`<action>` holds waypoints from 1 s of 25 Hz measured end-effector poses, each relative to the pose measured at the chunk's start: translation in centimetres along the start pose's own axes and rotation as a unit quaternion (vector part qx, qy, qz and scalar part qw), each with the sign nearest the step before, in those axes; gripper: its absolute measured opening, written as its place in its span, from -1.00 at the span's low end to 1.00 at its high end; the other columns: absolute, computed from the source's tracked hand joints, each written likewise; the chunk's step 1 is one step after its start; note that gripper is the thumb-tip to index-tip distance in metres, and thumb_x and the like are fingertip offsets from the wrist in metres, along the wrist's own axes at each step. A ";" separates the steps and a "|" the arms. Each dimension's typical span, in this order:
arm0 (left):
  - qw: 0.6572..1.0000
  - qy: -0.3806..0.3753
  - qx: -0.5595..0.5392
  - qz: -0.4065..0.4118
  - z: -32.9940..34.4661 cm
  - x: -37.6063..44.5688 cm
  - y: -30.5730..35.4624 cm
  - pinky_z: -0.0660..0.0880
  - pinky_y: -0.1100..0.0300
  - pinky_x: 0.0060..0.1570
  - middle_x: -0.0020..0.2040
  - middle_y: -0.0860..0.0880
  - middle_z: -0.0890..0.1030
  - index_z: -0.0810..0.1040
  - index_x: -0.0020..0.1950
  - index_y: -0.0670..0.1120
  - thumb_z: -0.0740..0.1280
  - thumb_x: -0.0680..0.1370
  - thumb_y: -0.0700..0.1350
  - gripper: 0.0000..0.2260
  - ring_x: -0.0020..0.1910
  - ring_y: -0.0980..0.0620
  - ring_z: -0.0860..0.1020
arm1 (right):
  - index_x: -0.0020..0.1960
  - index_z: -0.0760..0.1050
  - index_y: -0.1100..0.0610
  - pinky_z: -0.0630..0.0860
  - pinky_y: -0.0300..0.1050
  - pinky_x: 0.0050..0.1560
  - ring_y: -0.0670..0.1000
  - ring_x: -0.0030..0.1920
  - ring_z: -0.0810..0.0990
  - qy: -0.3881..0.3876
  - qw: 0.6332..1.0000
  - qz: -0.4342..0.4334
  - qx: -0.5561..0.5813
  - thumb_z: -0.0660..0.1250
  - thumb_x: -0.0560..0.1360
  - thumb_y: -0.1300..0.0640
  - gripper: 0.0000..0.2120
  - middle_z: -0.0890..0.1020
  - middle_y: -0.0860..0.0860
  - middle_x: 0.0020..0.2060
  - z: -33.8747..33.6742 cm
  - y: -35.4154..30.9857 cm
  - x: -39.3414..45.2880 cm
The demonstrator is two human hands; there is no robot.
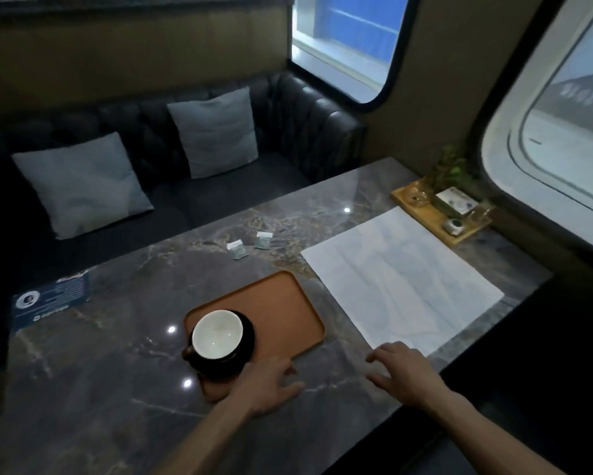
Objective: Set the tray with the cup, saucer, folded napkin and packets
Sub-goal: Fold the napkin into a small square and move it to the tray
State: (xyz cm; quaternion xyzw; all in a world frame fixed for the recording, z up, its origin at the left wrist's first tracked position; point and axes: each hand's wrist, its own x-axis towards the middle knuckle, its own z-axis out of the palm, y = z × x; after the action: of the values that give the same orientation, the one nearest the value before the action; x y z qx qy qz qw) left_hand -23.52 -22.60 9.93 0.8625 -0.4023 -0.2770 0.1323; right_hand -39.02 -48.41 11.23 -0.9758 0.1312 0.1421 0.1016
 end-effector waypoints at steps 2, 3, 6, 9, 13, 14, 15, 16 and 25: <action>0.999 -0.006 0.048 0.025 0.2 1.4 1.4 0.36 0.09 0.21 0.28 0.04 0.55 0.50 0.26 0.07 0.20 0.52 0.28 -0.57 0.29 0.04 0.46 | 0.24 0.48 -0.14 0.41 -0.06 0.13 -0.01 0.24 0.45 -0.001 1.000 0.010 -0.003 0.18 0.52 -0.23 -0.65 0.55 -0.14 0.23 0.1 2.2 -0.5; 0.997 -0.009 0.066 0.031 0.5 2.1 2.2 0.34 0.08 0.22 0.28 0.02 0.54 0.49 0.27 0.08 0.19 0.51 0.30 -0.56 0.29 0.01 0.45 | 0.24 0.49 -0.14 0.41 -0.07 0.13 -0.02 0.24 0.46 0.000 1.000 0.013 -0.005 0.18 0.52 -0.23 -0.65 0.55 -0.15 0.23 0.2 3.4 -0.7; 0.996 -0.012 0.085 0.023 1.1 4.3 4.5 0.27 0.01 0.23 0.28 0.02 0.51 0.46 0.26 0.11 0.14 0.50 0.31 -0.56 0.29 -0.03 0.43 | 0.27 0.47 -0.13 0.41 -0.10 0.14 -0.05 0.25 0.44 -0.026 0.999 -0.001 -0.035 0.17 0.53 -0.24 -0.62 0.54 -0.16 0.23 0.1 6.8 -0.3; 0.996 -0.011 0.093 -0.009 2.3 6.5 6.4 0.24 -0.02 0.21 0.28 0.00 0.50 0.44 0.28 0.10 0.13 0.51 0.29 -0.56 0.29 -0.05 0.42 | 0.29 0.45 -0.14 0.36 -0.11 0.15 -0.06 0.29 0.42 -0.048 0.996 -0.046 -0.061 0.15 0.53 -0.23 -0.61 0.51 -0.17 0.27 -0.2 10.7 1.7; 0.990 -0.029 0.128 -0.044 4.2 9.3 10.2 0.22 -0.03 0.19 0.24 -0.06 0.50 0.45 0.26 0.02 0.12 0.55 0.22 -0.59 0.25 -0.11 0.42 | 0.32 0.44 -0.11 0.35 -0.09 0.20 -0.04 0.31 0.42 -0.070 0.988 -0.113 -0.083 0.14 0.55 -0.21 -0.60 0.51 -0.15 0.30 -0.7 16.1 4.5; 0.990 -0.031 0.127 -0.053 4.9 10.2 11.5 0.22 -0.03 0.19 0.23 -0.07 0.50 0.45 0.24 0.00 0.12 0.55 0.21 -0.60 0.24 -0.12 0.42 | 0.32 0.44 -0.10 0.35 -0.08 0.21 -0.03 0.31 0.42 -0.077 0.984 -0.134 -0.090 0.13 0.56 -0.20 -0.60 0.51 -0.14 0.30 -0.9 17.7 5.2; 0.990 -0.032 0.125 -0.057 5.5 10.9 12.6 0.22 -0.03 0.21 0.23 -0.08 0.50 0.45 0.22 0.00 0.11 0.55 0.21 -0.61 0.24 -0.12 0.42 | 0.33 0.44 -0.09 0.35 -0.08 0.22 -0.03 0.32 0.41 -0.079 0.981 -0.148 -0.096 0.13 0.56 -0.19 -0.60 0.51 -0.13 0.30 -1.1 19.0 5.9; 0.990 -0.033 0.119 -0.062 6.0 11.6 13.7 0.22 -0.04 0.23 0.22 -0.08 0.50 0.45 0.21 0.00 0.11 0.55 0.21 -0.62 0.24 -0.12 0.42 | 0.33 0.43 -0.09 0.35 -0.07 0.22 -0.03 0.32 0.41 -0.082 0.979 -0.157 -0.098 0.12 0.56 -0.19 -0.60 0.50 -0.13 0.30 -1.3 20.3 6.4; 0.987 -0.022 0.097 -0.127 9.6 14.0 19.0 0.23 -0.02 0.27 0.22 -0.05 0.50 0.45 0.25 0.00 0.16 0.50 0.18 -0.59 0.24 -0.08 0.42 | 0.02 0.65 -0.01 0.60 -0.02 -0.09 0.07 0.02 0.67 -0.060 0.971 -0.209 -0.096 0.61 0.18 -0.12 -0.54 0.69 -0.03 0.00 -2.1 29.1 7.6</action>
State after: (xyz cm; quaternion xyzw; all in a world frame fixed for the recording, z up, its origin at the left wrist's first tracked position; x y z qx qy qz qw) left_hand -33.65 -45.57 5.49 0.9091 -0.3169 -0.2703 0.0032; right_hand -39.76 -78.10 6.25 -0.9766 -0.0964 0.1876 0.0423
